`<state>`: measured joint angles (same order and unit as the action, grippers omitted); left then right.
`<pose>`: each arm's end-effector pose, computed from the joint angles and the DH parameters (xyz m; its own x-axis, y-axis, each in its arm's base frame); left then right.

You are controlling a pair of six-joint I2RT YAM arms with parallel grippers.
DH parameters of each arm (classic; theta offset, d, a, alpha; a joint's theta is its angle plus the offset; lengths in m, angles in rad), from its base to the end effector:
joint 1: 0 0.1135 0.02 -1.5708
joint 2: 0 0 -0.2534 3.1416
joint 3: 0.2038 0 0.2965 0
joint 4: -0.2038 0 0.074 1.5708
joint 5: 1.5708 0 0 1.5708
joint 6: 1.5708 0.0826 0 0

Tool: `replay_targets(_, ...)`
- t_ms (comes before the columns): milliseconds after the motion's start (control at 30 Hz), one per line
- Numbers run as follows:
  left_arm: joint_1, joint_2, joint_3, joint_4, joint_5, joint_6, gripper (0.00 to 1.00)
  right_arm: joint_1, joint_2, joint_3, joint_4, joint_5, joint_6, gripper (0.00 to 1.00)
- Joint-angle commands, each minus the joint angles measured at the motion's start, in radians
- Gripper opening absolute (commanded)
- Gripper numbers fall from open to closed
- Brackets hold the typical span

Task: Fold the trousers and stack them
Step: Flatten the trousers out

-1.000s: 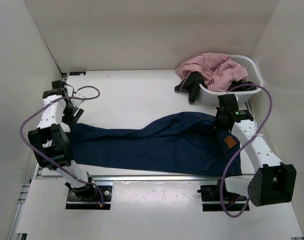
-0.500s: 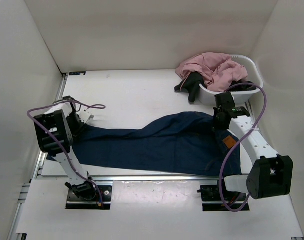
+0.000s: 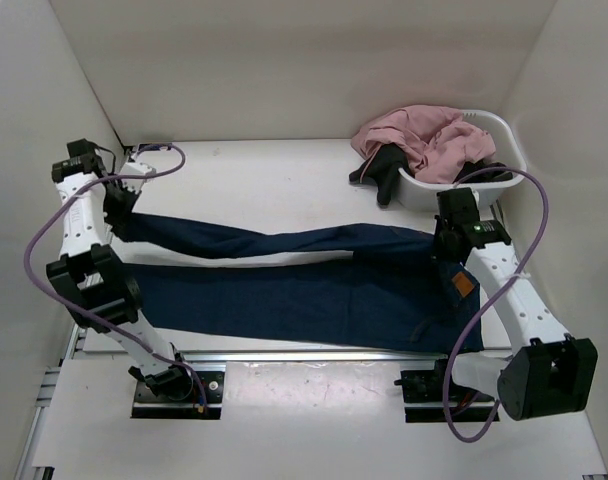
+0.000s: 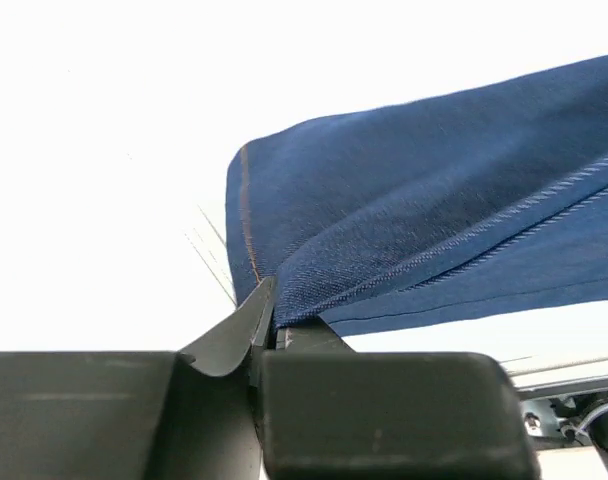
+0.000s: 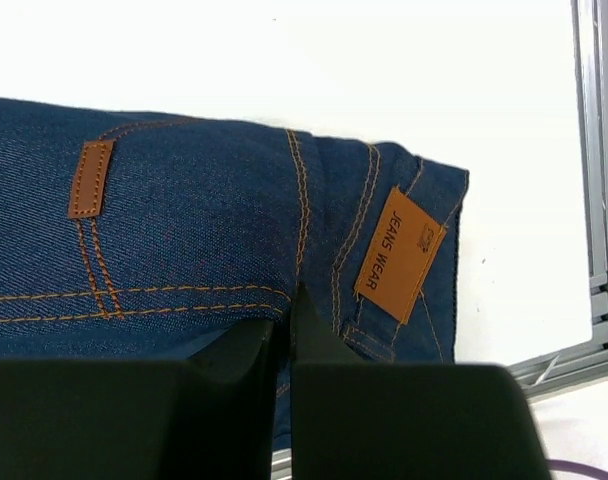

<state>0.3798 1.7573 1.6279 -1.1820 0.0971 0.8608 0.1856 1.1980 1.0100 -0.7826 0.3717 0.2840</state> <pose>0.3770 0.1419 0.2336 -0.8474 0.4744 -0.2383 0.4553 0.8803 0.1334 0.3097 0.0276 0.2296 -0.7702 0.1210 -0.6262 0.2558 0.9580 -0.1295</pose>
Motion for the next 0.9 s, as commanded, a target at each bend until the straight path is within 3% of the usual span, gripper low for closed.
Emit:
replay_targets(0,-0.001,0.026,0.053,-0.091,0.119,0.041,0.14,0.002,-0.038,-0.036,-0.001,0.027,0.007,0.00)
replay_targets(133,-0.010,0.304,0.238,-0.134,0.076,-0.095,0.27,0.002,-0.006,-0.036,0.020,0.018,-0.002,0.00)
replay_targets(267,-0.039,0.608,0.653,-0.125,0.076,-0.261,0.36,0.002,0.063,-0.013,0.043,-0.005,-0.020,0.00)
replay_targets(300,-0.039,0.680,0.696,-0.105,0.076,-0.290,0.38,0.002,0.072,-0.001,0.052,-0.017,-0.020,0.00)
replay_targets(333,-0.039,0.692,0.713,-0.073,0.076,-0.314,0.47,0.002,0.081,0.010,0.052,-0.017,-0.020,0.00)
replay_targets(433,-0.051,0.619,0.600,0.109,0.053,-0.373,0.52,0.002,0.104,0.010,0.052,-0.030,-0.020,0.00)
replay_targets(467,-0.051,0.588,0.519,0.183,0.021,-0.393,0.66,0.002,0.104,0.010,0.052,-0.040,-0.020,0.00)
replay_targets(600,-0.023,0.402,0.374,0.231,-0.002,-0.413,0.72,0.002,0.104,0.010,0.033,-0.050,-0.020,0.00)
replay_targets(767,0.007,0.194,0.094,0.249,0.085,-0.266,0.72,0.011,0.104,0.001,0.032,-0.060,-0.020,0.00)
replay_targets(867,-0.016,0.137,-0.100,0.259,-0.006,-0.158,0.80,0.011,0.114,0.001,0.032,-0.069,-0.020,0.00)
